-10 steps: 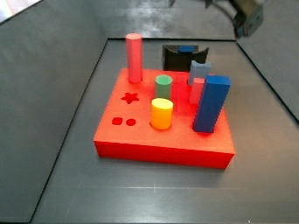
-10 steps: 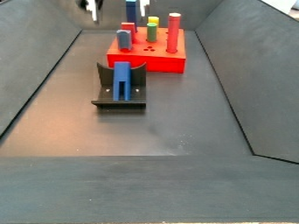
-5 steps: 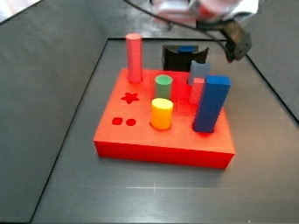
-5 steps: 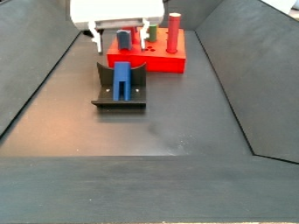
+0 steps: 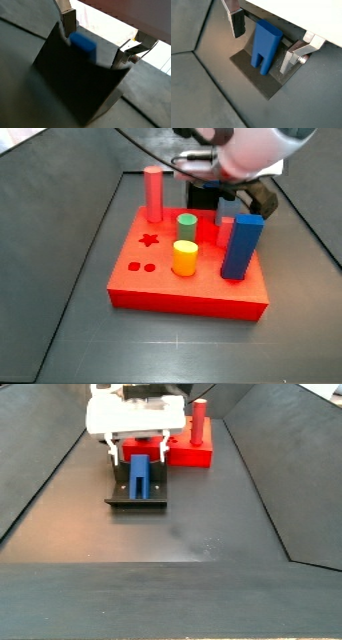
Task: Pick up the square-circle object. Move up. Place the square-circle object on the fixture. Regrasp the square-circle object. Rotate the square-circle object. Move to above the board. Insert the square-circle object.
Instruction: Regrasp the square-circle object, then rotate the square-circle object.
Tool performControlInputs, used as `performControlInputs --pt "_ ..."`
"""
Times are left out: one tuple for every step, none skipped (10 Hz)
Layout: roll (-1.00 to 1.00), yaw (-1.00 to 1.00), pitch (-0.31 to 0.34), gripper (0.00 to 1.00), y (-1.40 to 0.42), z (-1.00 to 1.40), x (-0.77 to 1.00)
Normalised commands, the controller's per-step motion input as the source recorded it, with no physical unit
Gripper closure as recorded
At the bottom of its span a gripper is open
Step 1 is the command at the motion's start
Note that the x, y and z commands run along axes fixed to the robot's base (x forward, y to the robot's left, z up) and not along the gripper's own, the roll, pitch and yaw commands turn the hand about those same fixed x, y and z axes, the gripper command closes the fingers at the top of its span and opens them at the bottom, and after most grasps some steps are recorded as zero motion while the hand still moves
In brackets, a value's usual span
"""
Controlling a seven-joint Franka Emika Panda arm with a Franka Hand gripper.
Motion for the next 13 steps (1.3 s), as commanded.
performControlInputs --pt "0.07 -0.01 -0.006 0.00 0.01 -0.23 0.06" --pt "0.06 0.00 0.007 0.00 0.00 -0.18 0.03" --pt "0.00 0.00 0.000 1.00 0.00 -0.50 0.00" --pt "0.00 0.00 0.000 1.00 0.11 1.00 -0.80" --pt "-0.01 0.00 -0.007 1.00 0.11 1.00 -0.80" --pt "-0.05 0.01 -0.043 1.00 0.10 1.00 -0.79" --pt "-0.07 0.01 -0.052 1.00 0.09 1.00 -0.79" --pt "-0.07 0.01 -0.054 1.00 0.09 1.00 -0.80" --pt "-0.07 0.00 -0.058 1.00 0.09 1.00 -0.80" --pt "-0.08 0.00 -0.056 1.00 0.08 1.00 -0.81" --pt "-0.08 -0.01 -0.052 1.00 0.08 1.00 -0.81" --pt "-0.09 -0.02 -0.048 1.00 0.07 1.00 -0.80" --pt "-0.09 -0.03 -0.042 1.00 0.07 1.00 -0.79"
